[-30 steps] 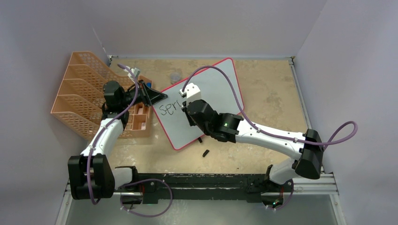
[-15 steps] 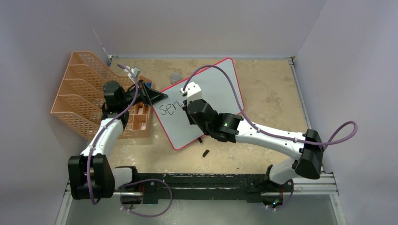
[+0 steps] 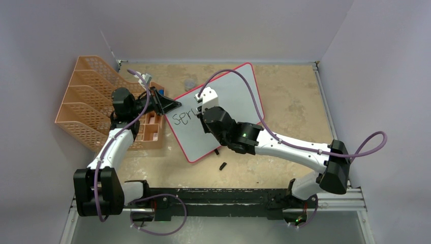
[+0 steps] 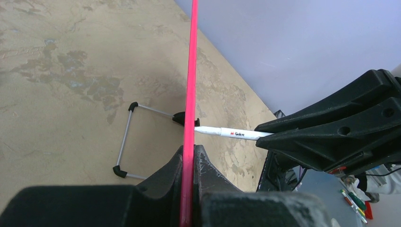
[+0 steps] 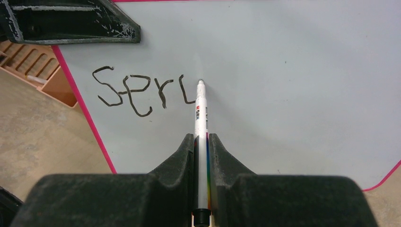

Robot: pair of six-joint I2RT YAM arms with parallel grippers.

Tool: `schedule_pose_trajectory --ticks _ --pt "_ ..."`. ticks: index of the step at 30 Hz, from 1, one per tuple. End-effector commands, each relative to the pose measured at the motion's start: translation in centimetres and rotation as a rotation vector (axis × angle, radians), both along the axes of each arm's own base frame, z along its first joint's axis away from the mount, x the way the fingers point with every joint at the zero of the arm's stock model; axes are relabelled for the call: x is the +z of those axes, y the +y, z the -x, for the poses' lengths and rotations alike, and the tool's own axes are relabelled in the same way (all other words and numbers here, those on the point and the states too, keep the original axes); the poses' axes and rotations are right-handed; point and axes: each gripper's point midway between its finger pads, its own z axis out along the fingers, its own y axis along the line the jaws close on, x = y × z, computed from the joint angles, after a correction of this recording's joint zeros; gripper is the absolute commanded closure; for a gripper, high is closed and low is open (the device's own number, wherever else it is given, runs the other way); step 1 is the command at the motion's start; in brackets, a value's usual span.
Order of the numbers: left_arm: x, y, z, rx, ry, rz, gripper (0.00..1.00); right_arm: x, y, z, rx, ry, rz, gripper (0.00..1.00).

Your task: Write a sentence on the whiteboard

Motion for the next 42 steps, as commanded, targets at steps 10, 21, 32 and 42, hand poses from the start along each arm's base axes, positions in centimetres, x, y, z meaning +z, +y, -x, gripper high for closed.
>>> schedule_pose_trajectory --ticks 10,21,32,42 --pt "0.3 -0.9 0.9 -0.067 -0.038 -0.009 1.0 3.7 1.5 -1.0 0.011 -0.076 -0.089 1.0" --pt "0.2 -0.9 0.9 -0.068 -0.032 -0.008 1.0 3.6 2.2 -0.3 0.068 -0.064 -0.074 1.0" --pt "0.2 -0.9 0.8 -0.067 -0.033 -0.008 1.0 2.5 2.2 0.5 0.09 -0.031 -0.026 1.0" --pt "0.3 -0.9 0.8 -0.065 -0.034 -0.008 1.0 2.5 1.1 0.8 0.065 -0.024 -0.028 1.0"
